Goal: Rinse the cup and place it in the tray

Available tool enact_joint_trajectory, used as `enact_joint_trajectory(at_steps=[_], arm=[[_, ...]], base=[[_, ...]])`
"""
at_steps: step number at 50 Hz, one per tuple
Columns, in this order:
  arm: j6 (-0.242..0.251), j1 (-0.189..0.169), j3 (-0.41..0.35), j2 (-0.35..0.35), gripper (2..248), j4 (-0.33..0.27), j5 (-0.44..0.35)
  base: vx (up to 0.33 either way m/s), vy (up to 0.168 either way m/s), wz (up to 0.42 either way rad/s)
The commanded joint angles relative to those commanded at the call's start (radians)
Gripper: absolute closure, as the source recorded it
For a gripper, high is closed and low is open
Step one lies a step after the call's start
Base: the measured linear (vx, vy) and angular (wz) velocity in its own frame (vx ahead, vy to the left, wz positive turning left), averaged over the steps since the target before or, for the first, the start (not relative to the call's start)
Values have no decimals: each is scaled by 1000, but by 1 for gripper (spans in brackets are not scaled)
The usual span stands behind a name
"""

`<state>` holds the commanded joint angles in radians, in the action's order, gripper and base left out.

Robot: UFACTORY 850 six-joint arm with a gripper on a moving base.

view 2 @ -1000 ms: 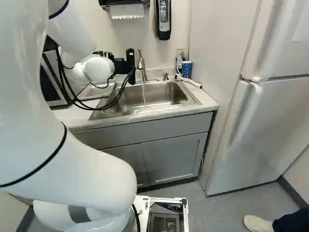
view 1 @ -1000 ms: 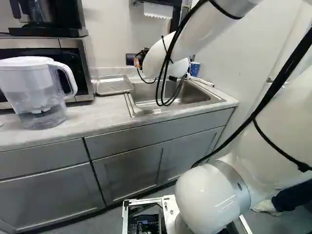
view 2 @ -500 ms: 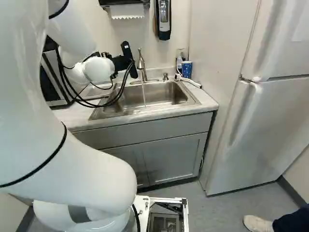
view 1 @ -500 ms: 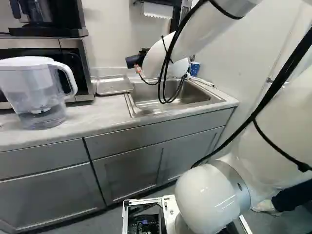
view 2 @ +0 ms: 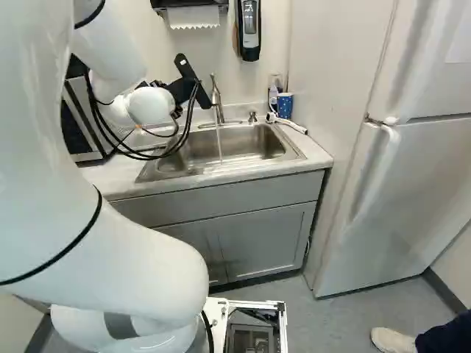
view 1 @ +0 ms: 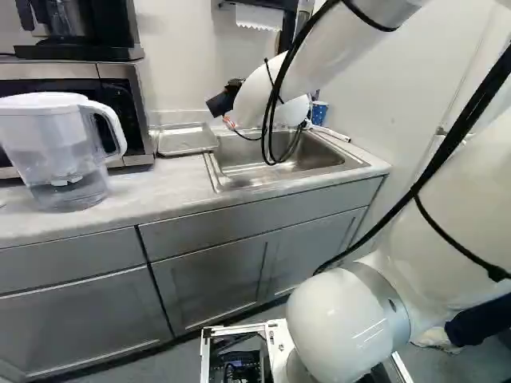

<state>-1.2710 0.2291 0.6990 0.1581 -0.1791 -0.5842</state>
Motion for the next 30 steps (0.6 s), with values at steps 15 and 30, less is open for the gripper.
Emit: enact_joint_trajectory(at_steps=[15, 30], arm=[[158, 0, 0, 0, 131, 0, 0], [315, 0, 0, 0, 131, 0, 0]], base=[[0, 0, 0], [0, 0, 0]])
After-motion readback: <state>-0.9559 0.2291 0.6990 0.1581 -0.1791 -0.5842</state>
